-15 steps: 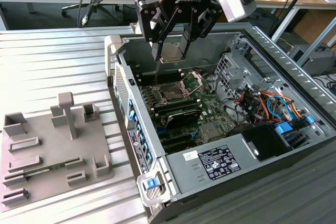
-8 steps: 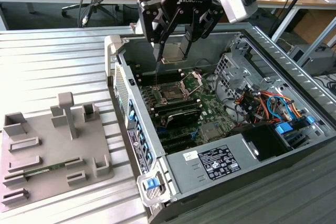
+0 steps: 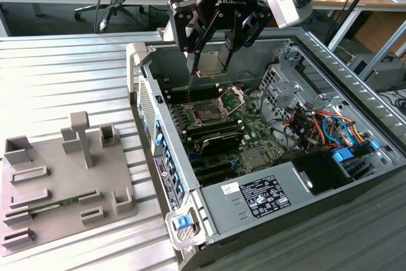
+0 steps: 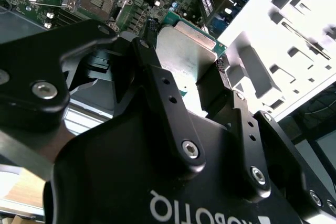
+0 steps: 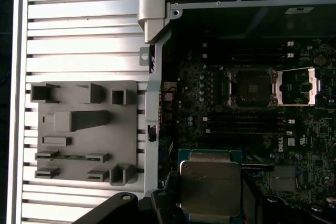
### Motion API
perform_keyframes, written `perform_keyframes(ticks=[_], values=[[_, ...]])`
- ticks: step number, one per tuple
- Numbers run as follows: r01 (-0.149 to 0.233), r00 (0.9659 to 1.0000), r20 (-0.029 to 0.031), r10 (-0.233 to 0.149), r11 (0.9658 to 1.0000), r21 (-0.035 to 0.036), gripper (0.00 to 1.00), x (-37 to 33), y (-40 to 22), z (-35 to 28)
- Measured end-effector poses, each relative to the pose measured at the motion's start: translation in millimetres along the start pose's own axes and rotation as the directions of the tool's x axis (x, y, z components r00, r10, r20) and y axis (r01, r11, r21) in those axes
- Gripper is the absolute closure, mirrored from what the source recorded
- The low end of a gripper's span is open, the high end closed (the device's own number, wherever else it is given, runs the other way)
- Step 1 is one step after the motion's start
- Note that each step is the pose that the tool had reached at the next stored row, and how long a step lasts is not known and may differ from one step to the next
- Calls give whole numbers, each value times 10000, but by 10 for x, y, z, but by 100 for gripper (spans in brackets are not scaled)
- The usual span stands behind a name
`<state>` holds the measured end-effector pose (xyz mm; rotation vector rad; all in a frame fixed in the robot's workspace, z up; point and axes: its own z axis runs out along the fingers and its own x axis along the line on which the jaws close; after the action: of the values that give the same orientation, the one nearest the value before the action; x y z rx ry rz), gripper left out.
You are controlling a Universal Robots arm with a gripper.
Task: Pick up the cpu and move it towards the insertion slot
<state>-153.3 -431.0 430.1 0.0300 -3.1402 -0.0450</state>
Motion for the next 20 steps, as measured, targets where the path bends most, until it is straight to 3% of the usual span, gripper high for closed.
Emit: perform_keyframes(ticks=[20], values=[[0,10000,0,0,10000,7,45,-65,-2,24]])
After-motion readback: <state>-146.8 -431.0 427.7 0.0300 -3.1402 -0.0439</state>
